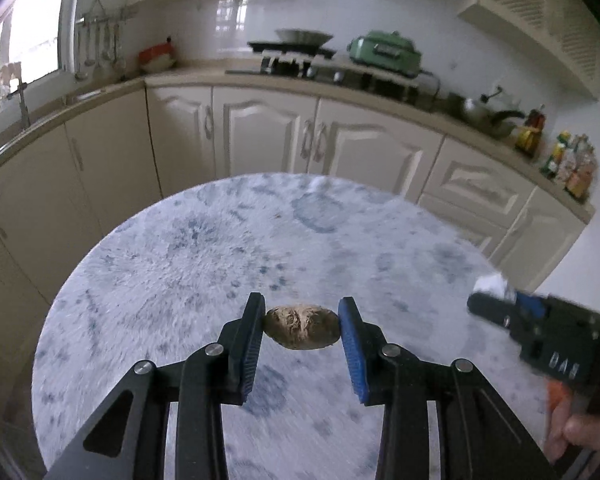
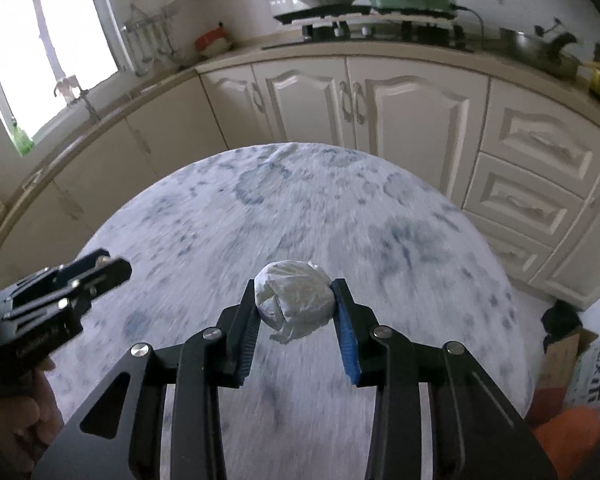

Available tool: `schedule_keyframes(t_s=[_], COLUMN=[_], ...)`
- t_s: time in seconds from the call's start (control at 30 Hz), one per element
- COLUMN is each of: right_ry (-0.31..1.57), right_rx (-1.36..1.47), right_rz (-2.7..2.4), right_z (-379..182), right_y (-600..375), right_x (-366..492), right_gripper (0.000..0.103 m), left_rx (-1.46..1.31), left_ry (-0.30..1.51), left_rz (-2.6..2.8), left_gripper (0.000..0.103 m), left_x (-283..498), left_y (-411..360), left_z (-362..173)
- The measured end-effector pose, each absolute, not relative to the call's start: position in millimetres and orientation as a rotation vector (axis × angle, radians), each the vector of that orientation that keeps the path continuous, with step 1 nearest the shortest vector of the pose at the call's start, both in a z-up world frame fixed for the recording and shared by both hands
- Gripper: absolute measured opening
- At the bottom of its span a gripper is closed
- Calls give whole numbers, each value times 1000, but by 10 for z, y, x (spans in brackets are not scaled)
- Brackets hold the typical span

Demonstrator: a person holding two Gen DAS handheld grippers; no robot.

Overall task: Collect trash
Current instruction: 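Lift the brown lump and white bag off the table with both tools, then carry the brown lump and white bag to the blue bucket with both tools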

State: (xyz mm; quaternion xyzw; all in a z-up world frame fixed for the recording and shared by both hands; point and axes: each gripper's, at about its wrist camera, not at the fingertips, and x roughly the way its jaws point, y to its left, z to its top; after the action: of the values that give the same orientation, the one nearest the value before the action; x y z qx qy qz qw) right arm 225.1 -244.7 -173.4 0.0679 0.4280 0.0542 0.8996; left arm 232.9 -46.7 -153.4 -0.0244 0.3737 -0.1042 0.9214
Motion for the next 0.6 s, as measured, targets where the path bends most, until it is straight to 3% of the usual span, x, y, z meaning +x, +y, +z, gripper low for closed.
schedule_keyframes(t_s=[0.6], right_ry=[719], right_rx=[185], right_rz=[-15], right_z=[-1030], right_y=[-3046], right_x=[1032], right_gripper=[35], left_rx=[-3], left_ry=[589], left_rz=[-352], left_gripper=[33], left_x=[1133], left_y=[-1021], left_z=[-871])
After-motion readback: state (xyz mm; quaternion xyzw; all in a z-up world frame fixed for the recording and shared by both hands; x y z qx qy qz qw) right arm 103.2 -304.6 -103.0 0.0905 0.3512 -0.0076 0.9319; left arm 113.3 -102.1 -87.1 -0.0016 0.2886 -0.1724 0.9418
